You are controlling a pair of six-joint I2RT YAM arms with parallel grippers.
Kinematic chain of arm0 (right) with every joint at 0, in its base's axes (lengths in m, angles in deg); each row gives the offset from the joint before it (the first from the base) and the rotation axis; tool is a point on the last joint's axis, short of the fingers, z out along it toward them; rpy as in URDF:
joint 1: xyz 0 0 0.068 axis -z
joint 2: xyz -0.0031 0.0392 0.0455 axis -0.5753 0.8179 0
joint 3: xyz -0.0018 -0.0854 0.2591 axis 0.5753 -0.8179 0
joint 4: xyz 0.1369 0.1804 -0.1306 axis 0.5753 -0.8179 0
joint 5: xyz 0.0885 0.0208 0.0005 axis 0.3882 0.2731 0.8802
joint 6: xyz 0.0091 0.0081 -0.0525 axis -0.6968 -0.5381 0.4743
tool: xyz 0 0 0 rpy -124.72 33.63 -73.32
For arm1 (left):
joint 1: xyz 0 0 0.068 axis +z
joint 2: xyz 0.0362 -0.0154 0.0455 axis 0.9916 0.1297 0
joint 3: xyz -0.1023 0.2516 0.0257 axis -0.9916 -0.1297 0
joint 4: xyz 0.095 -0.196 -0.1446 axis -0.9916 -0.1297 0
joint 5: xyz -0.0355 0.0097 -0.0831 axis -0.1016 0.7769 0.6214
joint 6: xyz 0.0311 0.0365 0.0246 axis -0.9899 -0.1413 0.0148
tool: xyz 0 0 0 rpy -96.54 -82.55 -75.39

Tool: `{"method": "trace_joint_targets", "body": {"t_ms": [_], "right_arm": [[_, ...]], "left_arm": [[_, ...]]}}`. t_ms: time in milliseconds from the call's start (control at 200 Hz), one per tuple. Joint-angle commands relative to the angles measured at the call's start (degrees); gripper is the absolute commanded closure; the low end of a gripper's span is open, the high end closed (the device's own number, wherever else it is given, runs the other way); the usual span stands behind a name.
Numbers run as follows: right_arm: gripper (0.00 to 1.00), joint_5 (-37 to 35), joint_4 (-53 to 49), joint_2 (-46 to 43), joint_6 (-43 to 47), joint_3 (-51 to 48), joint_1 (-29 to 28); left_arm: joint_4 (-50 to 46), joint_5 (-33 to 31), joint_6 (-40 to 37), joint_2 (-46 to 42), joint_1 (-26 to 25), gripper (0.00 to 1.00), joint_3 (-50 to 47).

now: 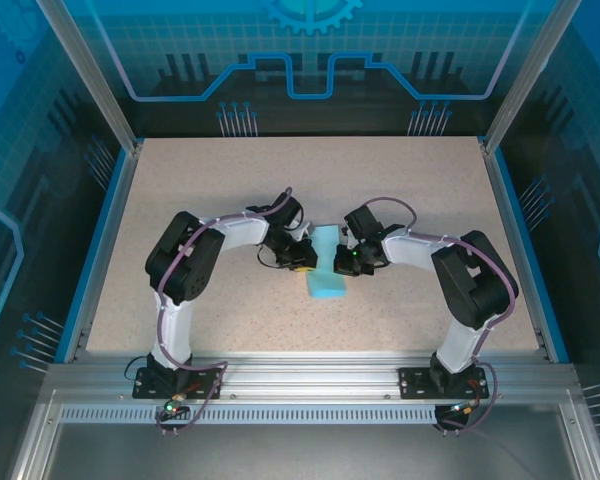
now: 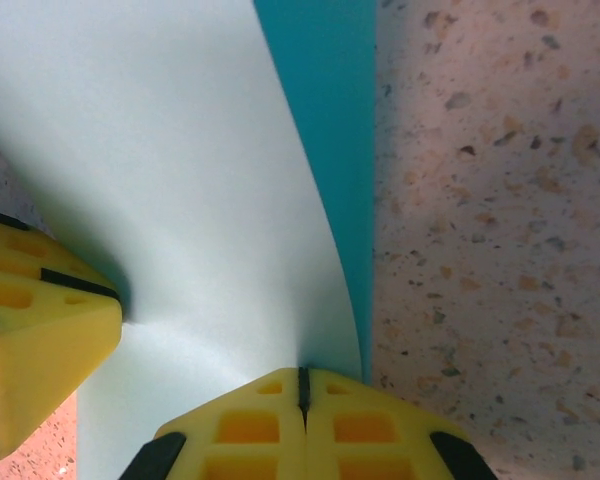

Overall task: Fold a paper plane with a square sheet of paper (fold left side to right side)
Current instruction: First fold the square sheet of paper in half at the center of the table.

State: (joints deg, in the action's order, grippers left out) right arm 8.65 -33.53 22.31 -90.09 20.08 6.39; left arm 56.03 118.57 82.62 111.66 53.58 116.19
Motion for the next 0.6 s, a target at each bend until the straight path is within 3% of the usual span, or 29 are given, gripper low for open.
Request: {"method": "trace_joint_targets", "body": {"t_ms": [0, 365, 595], "right_arm": [[0.94, -3.35, -5.84, 3.47, 1.04, -1.53, -0.36], [0.95, -3.09, -5.72, 3.14, 1.11, -1.97, 0.00], [0.95, -2.33, -4.96, 3.26, 0.95, -1.79, -0.10]], "left_arm": [[-2.40, -2.25, -0.93, -1.42, 1.68, 0.84, -2.89], [-0.25, -2.19, -1.12, -5.02, 4.81, 0.84, -7.26], [5.92, 0.52, 0.90, -10.32, 4.56, 0.84, -9.48]]}}
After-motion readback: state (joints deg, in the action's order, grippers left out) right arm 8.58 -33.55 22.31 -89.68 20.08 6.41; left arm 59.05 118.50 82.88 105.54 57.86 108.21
